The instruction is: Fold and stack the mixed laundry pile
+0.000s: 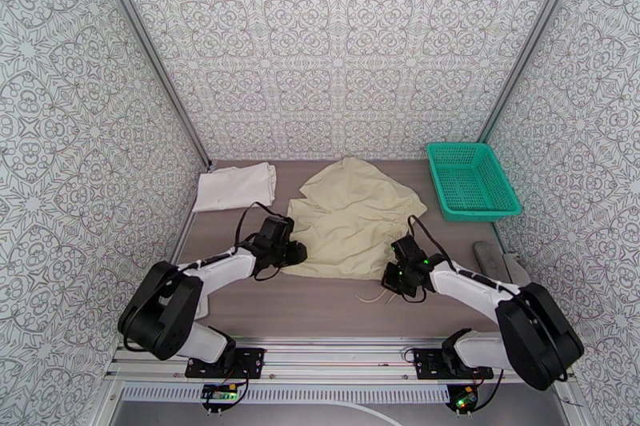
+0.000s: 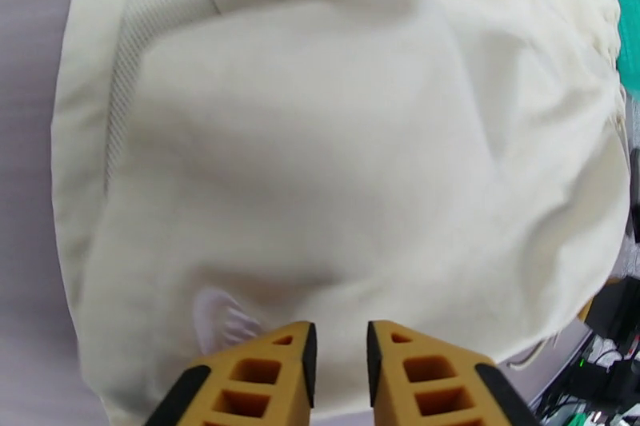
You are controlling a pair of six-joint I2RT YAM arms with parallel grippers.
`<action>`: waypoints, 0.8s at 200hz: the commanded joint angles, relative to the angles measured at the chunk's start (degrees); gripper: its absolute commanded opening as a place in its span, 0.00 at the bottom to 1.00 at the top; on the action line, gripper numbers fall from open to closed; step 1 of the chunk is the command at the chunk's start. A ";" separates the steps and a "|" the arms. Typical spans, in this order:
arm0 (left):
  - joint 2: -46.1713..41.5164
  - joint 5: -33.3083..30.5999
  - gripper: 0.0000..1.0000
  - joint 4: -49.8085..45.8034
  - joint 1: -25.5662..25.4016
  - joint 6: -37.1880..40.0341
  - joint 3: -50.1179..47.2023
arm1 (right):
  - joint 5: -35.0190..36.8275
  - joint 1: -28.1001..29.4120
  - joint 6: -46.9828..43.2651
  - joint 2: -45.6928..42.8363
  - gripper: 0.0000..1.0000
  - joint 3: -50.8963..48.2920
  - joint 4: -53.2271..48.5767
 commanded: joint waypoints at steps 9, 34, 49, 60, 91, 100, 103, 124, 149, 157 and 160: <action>2.53 1.87 0.24 4.21 1.89 -0.25 -1.98 | 6.43 -2.49 1.78 -0.72 0.00 -2.41 -4.53; 2.74 2.81 0.24 5.73 2.61 -0.66 -3.32 | 10.84 -5.50 4.79 -3.50 0.00 -1.88 -10.31; 2.69 2.93 0.24 5.77 2.75 -0.44 -3.47 | 14.77 -6.39 8.33 -5.64 0.00 -0.36 -14.54; 2.57 2.98 0.23 5.90 2.83 -0.47 -3.75 | 17.14 -7.24 10.50 -7.00 0.00 0.60 -17.26; 2.11 3.10 0.24 6.63 3.18 -0.58 -4.18 | 18.40 -12.85 12.39 -5.94 0.00 1.74 -17.89; 2.21 3.27 0.24 6.66 3.23 -0.53 -4.33 | 18.21 -14.45 12.08 -4.07 0.00 2.42 -17.43; 2.21 3.35 0.23 6.66 3.33 -0.49 -4.33 | 18.34 -14.81 12.03 -3.38 0.00 2.68 -17.33; 1.83 3.68 0.23 6.73 3.33 -0.39 -4.71 | 19.23 -18.14 11.43 1.64 0.00 5.58 -17.07; 0.91 4.06 0.24 6.77 3.23 -0.48 -5.63 | 20.04 -21.38 10.55 7.51 0.00 9.77 -14.34; 0.57 4.29 0.24 6.79 3.16 -0.61 -5.96 | 20.13 -22.18 10.00 9.65 0.00 11.69 -13.72; 0.40 4.30 0.24 6.78 3.14 -0.64 -6.12 | 20.25 -22.38 9.76 10.64 0.00 12.37 -13.50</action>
